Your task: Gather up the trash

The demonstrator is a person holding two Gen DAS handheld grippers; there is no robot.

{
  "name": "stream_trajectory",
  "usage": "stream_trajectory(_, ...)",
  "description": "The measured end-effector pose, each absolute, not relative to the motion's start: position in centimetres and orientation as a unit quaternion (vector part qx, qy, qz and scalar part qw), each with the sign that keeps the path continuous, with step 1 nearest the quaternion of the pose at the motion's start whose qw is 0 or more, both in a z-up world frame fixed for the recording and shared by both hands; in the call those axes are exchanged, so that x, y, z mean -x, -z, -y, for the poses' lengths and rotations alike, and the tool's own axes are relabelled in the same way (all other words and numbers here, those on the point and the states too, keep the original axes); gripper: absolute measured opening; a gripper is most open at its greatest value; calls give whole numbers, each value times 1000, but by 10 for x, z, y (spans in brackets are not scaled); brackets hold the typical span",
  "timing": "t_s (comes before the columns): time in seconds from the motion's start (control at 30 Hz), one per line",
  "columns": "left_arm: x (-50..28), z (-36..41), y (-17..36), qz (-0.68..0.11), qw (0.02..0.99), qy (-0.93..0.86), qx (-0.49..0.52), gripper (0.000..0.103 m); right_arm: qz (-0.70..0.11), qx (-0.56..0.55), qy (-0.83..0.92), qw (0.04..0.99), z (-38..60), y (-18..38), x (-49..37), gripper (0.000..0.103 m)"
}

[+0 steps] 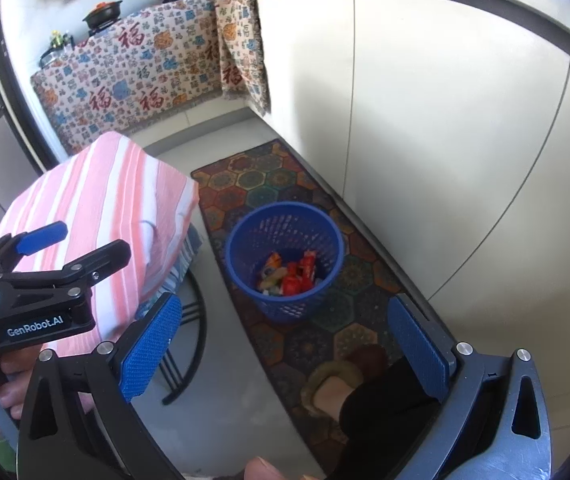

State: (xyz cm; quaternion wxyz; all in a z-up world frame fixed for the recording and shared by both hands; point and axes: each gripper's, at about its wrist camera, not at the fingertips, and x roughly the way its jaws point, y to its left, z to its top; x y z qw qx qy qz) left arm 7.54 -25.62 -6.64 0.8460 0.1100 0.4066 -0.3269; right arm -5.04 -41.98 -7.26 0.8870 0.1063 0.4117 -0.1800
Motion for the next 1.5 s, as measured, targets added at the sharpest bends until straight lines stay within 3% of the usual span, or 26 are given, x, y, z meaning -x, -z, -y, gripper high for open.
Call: stream_trajectory(1.5,-73,257,71,-405,846,325,-119,103,-415,-93,175,888,416,71,52,103)
